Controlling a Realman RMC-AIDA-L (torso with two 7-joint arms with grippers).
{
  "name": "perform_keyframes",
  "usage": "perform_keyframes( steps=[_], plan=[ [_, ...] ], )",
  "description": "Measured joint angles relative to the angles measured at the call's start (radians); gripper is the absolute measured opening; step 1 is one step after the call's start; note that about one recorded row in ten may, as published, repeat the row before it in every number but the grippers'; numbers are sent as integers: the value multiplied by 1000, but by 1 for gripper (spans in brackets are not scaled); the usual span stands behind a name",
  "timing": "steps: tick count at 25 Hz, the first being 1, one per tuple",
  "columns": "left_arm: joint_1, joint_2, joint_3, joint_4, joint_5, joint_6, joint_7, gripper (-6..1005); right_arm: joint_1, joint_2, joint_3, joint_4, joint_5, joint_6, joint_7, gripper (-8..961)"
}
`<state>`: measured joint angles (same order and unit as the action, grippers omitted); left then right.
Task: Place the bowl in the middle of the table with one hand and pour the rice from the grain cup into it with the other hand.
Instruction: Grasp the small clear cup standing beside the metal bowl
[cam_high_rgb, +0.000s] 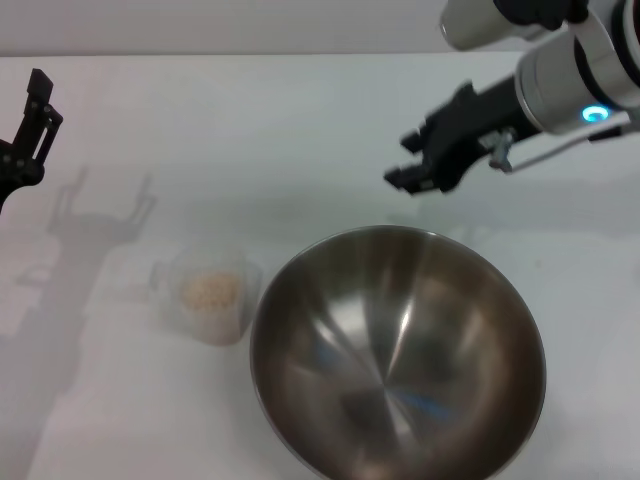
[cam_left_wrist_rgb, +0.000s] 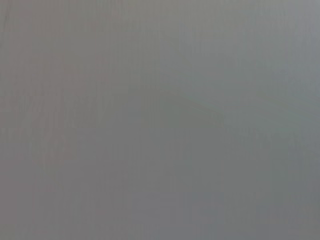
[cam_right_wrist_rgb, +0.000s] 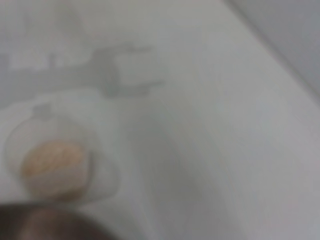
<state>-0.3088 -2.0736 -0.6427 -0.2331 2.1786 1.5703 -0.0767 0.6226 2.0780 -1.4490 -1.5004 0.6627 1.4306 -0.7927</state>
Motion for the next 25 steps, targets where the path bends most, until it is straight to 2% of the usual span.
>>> perform_keyframes(
  steps=[2,3,4,5,6,7,8,9,10,11,12,13,14,15,18,19,20,23,24,25],
  plan=[
    [0,1,0,0,0,3,0,811,-8,0,-12,-13,-5,-34,-5,433],
    [0,1,0,0,-1,5,1,811,-35,1,-48,-51,-32,-118,-8,433],
    [0,1,0,0,-1,5,1,811,-35,1,-48,-51,-32,-118,-8,433],
    [0,1,0,0,-2,9,1,811,-79,3,-98,-94,-82,-228,-11,433],
    [0,1,0,0,-2,9,1,811,-79,3,-98,-94,-82,-228,-11,433],
    [0,1,0,0,-2,11,1,811,-138,5,-167,-134,-157,-385,-7,433],
    [0,1,0,0,-2,13,1,811,-167,6,-201,-147,-193,-464,-4,433],
    [0,1,0,0,-2,14,1,811,-231,9,-276,-162,-277,-641,9,433],
    [0,1,0,0,-2,14,1,811,-231,9,-276,-162,-277,-641,9,432],
    [-1,1,0,-1,-2,15,1,811,-263,10,-310,-162,-316,-729,19,432],
    [-2,1,0,-1,-2,15,1,811,-314,13,-363,-151,-383,-900,48,432],
    [-2,1,0,-1,-2,15,1,811,-314,13,-363,-151,-383,-900,48,432],
    [-2,1,0,-1,-2,15,2,811,-357,14,-395,-122,-425,-1065,87,432],
    [-2,1,0,-1,-2,15,2,811,-357,14,-395,-122,-425,-1065,87,432],
    [-3,1,0,-1,-2,16,2,811,-413,14,-407,-37,-433,-1365,171,432],
    [-3,1,0,0,-2,16,2,811,-438,14,-409,38,-427,-1555,242,432],
    [-4,1,0,0,-2,16,2,811,-438,14,-409,38,-427,-1555,242,432],
    [-6,1,0,0,-2,16,2,811,-459,13,-418,207,-427,-1861,375,432],
    [-6,1,0,0,-2,16,2,811,-461,13,-421,346,-421,-2078,485,432],
    [-6,1,0,-3,-2,16,2,811,-461,13,-421,346,-421,-2078,485,432]
  ],
)
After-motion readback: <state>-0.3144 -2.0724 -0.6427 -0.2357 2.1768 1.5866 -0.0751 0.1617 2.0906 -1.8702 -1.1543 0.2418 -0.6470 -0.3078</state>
